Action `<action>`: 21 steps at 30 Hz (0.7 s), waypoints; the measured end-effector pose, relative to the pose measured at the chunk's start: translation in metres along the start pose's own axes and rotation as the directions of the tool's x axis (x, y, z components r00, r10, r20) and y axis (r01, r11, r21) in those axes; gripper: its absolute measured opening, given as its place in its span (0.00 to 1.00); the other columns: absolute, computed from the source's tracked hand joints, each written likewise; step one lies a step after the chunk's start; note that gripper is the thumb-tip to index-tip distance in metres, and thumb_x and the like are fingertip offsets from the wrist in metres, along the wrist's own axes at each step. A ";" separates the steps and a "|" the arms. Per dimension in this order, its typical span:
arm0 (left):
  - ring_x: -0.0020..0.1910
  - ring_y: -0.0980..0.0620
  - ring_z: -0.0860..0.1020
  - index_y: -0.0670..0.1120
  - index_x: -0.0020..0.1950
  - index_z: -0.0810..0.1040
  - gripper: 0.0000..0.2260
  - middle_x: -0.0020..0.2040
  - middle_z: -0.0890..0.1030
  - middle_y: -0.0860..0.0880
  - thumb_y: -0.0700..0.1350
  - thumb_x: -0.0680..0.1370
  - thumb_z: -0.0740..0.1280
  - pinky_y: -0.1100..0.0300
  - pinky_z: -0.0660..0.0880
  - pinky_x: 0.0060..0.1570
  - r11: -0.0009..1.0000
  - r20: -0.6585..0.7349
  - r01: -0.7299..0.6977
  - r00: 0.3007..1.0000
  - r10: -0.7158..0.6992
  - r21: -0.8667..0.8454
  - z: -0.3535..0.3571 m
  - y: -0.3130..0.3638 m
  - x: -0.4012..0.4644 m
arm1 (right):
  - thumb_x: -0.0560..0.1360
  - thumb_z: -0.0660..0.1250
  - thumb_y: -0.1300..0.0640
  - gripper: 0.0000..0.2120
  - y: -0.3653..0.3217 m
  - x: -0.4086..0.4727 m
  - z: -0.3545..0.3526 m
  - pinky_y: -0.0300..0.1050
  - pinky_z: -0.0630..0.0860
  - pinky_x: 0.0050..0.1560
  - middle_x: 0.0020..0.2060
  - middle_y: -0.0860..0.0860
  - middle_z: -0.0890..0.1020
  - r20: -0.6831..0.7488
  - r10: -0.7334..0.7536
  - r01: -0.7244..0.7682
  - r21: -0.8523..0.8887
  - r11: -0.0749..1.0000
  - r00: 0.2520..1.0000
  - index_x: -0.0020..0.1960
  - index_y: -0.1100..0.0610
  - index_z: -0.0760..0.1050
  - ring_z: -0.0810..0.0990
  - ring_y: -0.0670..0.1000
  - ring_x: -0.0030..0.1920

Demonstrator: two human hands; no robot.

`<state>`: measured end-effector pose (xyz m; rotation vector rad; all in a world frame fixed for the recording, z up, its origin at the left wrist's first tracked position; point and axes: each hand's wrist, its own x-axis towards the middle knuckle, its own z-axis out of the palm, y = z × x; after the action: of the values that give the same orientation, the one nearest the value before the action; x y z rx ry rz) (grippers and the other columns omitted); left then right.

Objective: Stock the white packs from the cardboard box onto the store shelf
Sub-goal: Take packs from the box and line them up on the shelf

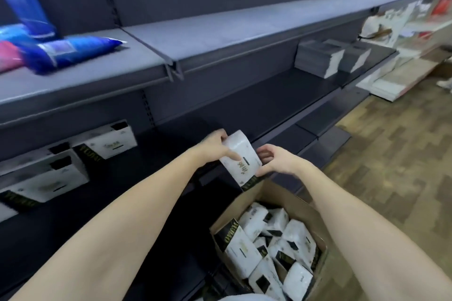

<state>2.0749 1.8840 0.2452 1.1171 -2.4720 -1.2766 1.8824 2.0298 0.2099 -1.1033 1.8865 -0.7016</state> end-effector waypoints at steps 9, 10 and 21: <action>0.54 0.51 0.80 0.49 0.55 0.79 0.19 0.54 0.82 0.48 0.44 0.67 0.80 0.58 0.77 0.49 0.942 -0.170 0.060 0.978 -0.122 -0.330 -0.108 -0.069 -0.079 | 0.51 0.85 0.40 0.47 -0.143 0.035 0.078 0.52 0.75 0.65 0.59 0.43 0.81 0.146 -0.182 0.205 -0.161 0.965 0.972 0.67 0.45 0.71 0.79 0.47 0.60; 0.56 0.51 0.79 0.50 0.59 0.78 0.23 0.56 0.81 0.49 0.44 0.67 0.80 0.59 0.75 0.51 0.953 -0.188 0.047 0.976 -0.107 -0.301 -0.118 -0.076 -0.088 | 0.50 0.85 0.39 0.50 -0.160 0.038 0.089 0.52 0.74 0.66 0.60 0.43 0.80 0.161 -0.215 0.243 -0.176 0.954 0.963 0.69 0.44 0.71 0.78 0.47 0.61; 0.63 0.48 0.74 0.56 0.73 0.63 0.46 0.65 0.73 0.48 0.40 0.61 0.82 0.51 0.77 0.60 0.974 -0.372 -0.074 0.928 -0.012 -0.216 -0.185 -0.158 -0.156 | 0.62 0.82 0.64 0.27 -0.243 0.052 0.196 0.39 0.82 0.43 0.54 0.52 0.80 0.201 -0.287 0.306 -0.071 0.949 0.937 0.58 0.54 0.76 0.82 0.49 0.49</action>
<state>2.3536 1.8122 0.2731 1.1334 -2.0062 -1.1729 2.1403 1.8611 0.2801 -1.4879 1.6253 -0.6462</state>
